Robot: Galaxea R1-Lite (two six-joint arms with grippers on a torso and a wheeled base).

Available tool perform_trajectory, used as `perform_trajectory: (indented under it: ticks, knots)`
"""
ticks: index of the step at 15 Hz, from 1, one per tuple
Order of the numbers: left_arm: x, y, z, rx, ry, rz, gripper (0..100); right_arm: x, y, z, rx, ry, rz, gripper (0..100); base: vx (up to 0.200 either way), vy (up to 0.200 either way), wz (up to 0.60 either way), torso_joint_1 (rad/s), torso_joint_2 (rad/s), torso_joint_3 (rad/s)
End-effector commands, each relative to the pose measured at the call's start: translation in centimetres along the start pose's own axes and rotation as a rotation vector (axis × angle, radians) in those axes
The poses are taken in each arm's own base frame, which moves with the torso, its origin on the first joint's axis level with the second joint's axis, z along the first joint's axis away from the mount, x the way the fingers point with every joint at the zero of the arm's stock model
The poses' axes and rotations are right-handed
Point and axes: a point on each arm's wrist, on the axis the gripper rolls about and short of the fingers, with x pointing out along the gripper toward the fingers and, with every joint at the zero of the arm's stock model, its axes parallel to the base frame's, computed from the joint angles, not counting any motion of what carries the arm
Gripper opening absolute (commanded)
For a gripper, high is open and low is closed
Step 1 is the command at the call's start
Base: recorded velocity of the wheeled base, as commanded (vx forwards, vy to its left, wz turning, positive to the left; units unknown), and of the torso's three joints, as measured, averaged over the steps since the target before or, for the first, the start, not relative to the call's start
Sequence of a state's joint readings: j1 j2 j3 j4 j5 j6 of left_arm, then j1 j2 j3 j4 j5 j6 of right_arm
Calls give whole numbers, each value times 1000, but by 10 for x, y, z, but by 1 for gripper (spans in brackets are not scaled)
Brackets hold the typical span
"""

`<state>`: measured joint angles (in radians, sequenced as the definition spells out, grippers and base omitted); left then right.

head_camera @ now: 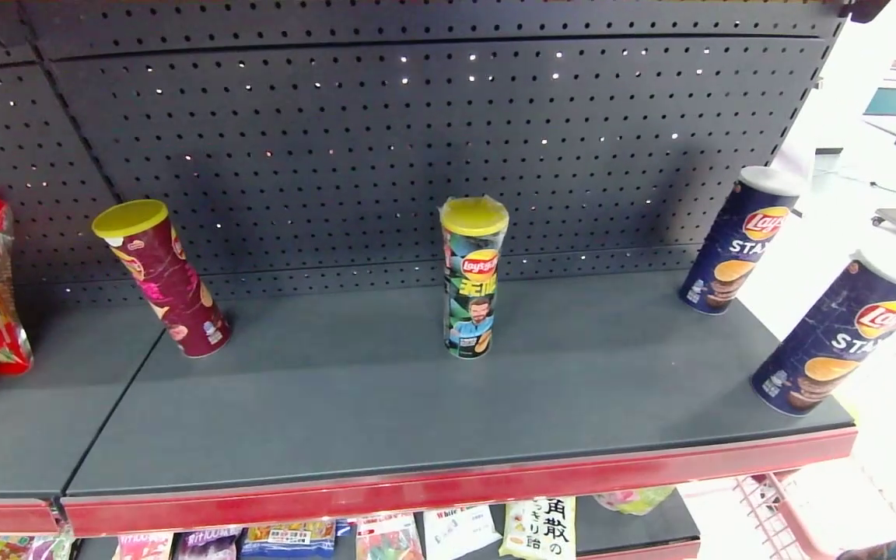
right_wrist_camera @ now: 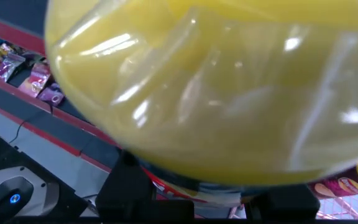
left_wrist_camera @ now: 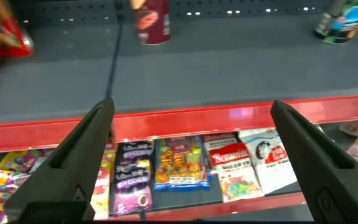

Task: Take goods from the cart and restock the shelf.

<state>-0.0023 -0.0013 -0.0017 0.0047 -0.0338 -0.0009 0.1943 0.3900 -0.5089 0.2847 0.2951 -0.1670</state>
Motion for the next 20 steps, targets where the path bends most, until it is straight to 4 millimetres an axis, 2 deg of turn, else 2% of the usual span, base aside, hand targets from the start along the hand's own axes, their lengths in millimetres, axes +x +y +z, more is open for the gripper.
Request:
perform_trajectory:
  ticks: [1,3,6,13,17,20]
  knots:
    - [0,0,0,-1,1,1,100,0,0,1,-2,1,19,0,0,0,0,0,0,0]
    - [0,0,0,1,1,-1,100,0,-1,1,-5,0,38,0,0,0,0,0,0,0]
    - [0,0,0,-1,0,1,100,3,-2,1,-5,11,48,0,200,0,0,-1,-1,2]
    - [0,0,0,-1,1,1,100,6,-3,5,-11,20,106,0,0,0,0,0,0,0]
    - [2,0,1,-1,20,-2,100,25,-9,18,-21,16,113,0,0,0,0,0,0,0]
    - [1,-1,1,19,15,-41,100,36,-11,18,-59,57,125,0,0,0,0,0,0,0]
